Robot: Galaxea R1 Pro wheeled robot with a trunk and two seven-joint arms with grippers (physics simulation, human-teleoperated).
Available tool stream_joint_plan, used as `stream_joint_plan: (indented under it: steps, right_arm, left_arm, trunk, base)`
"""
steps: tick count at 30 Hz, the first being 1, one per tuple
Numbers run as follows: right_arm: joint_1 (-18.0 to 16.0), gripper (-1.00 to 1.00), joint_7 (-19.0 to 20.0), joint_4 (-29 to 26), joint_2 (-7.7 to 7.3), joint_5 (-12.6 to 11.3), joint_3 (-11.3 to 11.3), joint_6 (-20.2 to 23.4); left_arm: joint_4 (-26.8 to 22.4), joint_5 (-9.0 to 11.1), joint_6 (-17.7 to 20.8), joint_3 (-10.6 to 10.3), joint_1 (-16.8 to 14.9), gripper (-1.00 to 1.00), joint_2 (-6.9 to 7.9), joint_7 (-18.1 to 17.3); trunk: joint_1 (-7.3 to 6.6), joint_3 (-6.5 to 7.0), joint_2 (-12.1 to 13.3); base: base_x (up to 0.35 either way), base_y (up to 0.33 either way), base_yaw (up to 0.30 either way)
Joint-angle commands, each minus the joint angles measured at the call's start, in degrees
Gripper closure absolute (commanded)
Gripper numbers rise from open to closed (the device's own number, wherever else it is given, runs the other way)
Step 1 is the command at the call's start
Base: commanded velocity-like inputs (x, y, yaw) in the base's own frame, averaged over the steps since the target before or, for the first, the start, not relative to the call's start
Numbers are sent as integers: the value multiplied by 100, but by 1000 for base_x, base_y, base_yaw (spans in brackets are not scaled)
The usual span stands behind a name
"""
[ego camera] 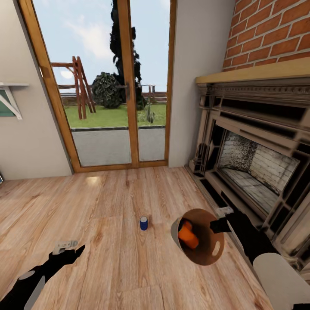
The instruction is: Put the three can of soda from the living room inside the tash can in the kitchen.
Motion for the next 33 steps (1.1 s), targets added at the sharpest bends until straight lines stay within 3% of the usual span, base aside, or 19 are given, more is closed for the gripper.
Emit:
stream_joint_plan:
  steps: [1,4,7,11,16,21,25,33]
  right_arm:
    - [71,100,10,0,-5,-118,-79,-159]
    - [334,100,26,22,-20,-113,-285,-775]
    - [512,100,12,45,-25,-115,-358,-1114]
    - [869,100,-27,68,-25,-122,-418,-1711]
    - [1157,100,-41,79,-29,-126,-526,-2056]
    - [1567,100,-72,110,-15,-123,-829,-2643]
    - [1645,100,-80,149,-1,-130,-908,-2811]
    - [1705,100,-83,217,14,-136,-1288,-2990]
  left_arm:
    - [33,-1,-74,-6,1,-100,-2,28]
    - [104,-5,-288,-21,0,-100,-6,93]
    - [128,-6,-407,-29,3,-100,-33,118]
    - [147,-7,-689,-37,7,-100,-231,133]
    - [158,-18,-837,-58,49,-100,-346,130]
    - [171,-12,-879,-269,133,-100,-385,137]
    - [306,-5,-885,-330,146,-100,-391,140]
    - [459,1,-884,-367,154,-100,-416,167]
  trunk:
    - [0,1,0]
    - [0,1,0]
    - [0,1,0]
    - [0,1,0]
    - [0,1,0]
    - [0,1,0]
    - [0,1,0]
    - [0,1,0]
  base:
    - [0,0,0]
    - [0,0,0]
    - [0,0,0]
    - [0,0,0]
    - [0,0,0]
    - [0,0,0]
    - [0,0,0]
    - [0,0,0]
